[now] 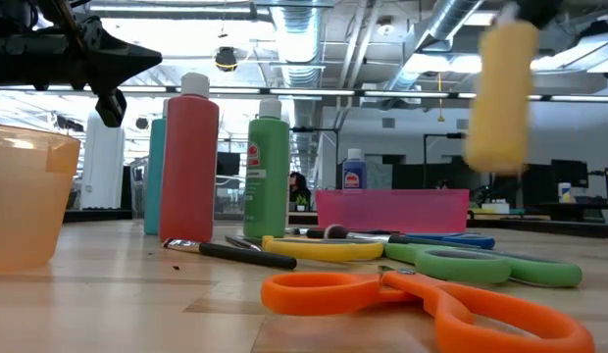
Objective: Pick & Place Paint Supplies
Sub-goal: Put the yellow paint bottle into the red bin
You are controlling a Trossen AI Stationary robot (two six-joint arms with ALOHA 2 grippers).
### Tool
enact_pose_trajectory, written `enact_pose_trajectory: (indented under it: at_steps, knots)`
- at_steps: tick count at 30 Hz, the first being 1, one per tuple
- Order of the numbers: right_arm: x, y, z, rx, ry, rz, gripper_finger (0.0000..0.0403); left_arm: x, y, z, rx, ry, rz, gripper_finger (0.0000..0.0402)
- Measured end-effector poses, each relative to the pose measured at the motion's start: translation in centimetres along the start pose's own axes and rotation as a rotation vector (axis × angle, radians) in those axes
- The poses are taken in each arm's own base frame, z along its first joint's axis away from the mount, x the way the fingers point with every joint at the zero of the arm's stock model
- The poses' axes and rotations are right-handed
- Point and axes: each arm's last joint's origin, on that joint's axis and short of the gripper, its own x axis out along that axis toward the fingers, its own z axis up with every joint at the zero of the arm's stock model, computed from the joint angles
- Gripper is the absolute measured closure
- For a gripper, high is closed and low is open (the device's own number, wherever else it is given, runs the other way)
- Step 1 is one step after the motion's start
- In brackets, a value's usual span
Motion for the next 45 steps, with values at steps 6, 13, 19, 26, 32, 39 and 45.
enact_pose_trajectory:
  at_steps: [6, 13, 19, 26, 32, 39, 45]
  knots:
    - [-3.1, -2.4, 3.1, -0.002, -0.153, -0.148, 0.0285, 0.0, 0.0, 0.0, 0.000, 0.000, 0.000, 0.0396]
    - [-3.3, -6.8, 5.6, -0.002, -0.143, -0.364, 0.0285, 0.0, 0.0, 0.0, 0.000, 0.001, 0.000, 0.0396]
    - [-0.8, -11.8, 6.6, 0.004, -0.019, -0.519, 0.0285, 0.0, 0.0, 0.0, 0.000, 0.002, 0.001, 0.0396]
    - [2.6, -18.0, 7.6, 0.016, 0.018, -0.487, 0.0285, 0.0, 0.0, 0.0, 0.000, 0.001, 0.001, 0.0396]
    - [5.1, -22.4, 6.9, 0.051, 0.069, -0.448, 0.0285, 0.0, 0.0, 0.0, 0.002, 0.001, 0.000, 0.0396]
    - [7.8, -26.2, 5.9, 0.085, 0.117, -0.462, 0.0285, 0.0, 0.0, 0.0, 0.002, 0.001, 0.000, 0.0396]
    - [9.5, -27.5, 5.6, 0.099, 0.113, -0.422, 0.0285, 0.0, 0.0, 0.0, 0.003, 0.001, 0.001, 0.0396]
